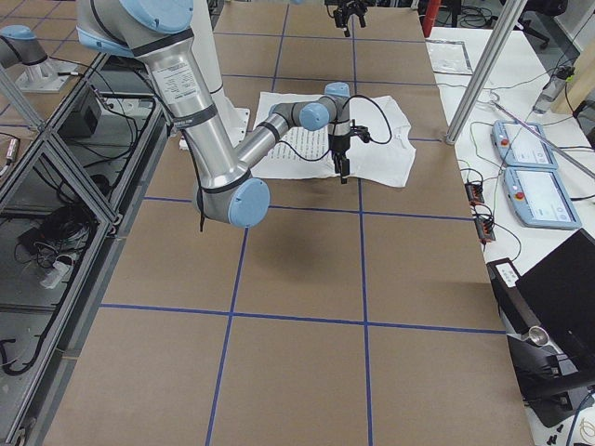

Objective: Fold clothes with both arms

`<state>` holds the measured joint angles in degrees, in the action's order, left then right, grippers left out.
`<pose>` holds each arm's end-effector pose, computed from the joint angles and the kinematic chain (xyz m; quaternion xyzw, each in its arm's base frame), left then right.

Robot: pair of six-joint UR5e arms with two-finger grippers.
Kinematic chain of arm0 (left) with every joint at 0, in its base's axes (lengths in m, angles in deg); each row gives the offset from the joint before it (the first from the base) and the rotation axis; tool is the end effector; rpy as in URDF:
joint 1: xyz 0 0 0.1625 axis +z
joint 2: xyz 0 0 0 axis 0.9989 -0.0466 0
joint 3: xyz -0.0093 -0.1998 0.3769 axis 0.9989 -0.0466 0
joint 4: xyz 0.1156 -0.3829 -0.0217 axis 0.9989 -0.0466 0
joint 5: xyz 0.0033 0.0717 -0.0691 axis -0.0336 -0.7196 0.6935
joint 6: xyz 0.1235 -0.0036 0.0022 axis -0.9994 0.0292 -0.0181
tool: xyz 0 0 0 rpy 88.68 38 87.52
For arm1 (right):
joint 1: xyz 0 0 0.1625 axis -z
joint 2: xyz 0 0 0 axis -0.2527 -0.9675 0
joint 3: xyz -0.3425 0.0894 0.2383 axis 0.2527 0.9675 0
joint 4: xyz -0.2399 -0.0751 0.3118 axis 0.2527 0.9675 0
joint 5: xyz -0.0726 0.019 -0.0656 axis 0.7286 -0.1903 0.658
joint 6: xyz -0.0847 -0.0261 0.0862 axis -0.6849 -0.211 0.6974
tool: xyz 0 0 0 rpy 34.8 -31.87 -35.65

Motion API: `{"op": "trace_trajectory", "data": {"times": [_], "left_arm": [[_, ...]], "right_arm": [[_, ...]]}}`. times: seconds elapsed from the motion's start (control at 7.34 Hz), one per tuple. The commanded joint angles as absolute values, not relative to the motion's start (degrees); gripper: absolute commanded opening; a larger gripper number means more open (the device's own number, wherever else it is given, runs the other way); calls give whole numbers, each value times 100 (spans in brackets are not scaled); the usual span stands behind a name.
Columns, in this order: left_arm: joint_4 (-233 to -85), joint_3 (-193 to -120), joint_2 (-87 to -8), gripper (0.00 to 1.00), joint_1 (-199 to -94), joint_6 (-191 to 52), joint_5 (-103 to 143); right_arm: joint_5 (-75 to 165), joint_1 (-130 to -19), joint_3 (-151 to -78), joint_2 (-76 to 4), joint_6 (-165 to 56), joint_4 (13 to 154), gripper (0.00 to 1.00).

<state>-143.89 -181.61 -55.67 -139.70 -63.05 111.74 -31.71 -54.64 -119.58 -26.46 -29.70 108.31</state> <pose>0.2782 -0.4996 0.1922 0.3764 0.4058 0.2261 0.8016 -0.4280 -0.5065 0.3697 0.0989 -0.2166 -0.0939 0.9667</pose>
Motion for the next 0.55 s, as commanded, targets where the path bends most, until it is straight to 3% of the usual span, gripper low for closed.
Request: {"op": "trace_trajectory", "data": {"times": [0.0,0.41], "left_arm": [[-14378,-18196,-5573,100,-13797,-5480,11168],[-14396,-18703,-5198,100,-13218,-3441,10941]], "right_arm": [[-3715,-5909,-12703,-2887,-2793,10394,98],[-4148,-5937,-14443,-4125,-628,9190,100]]}}
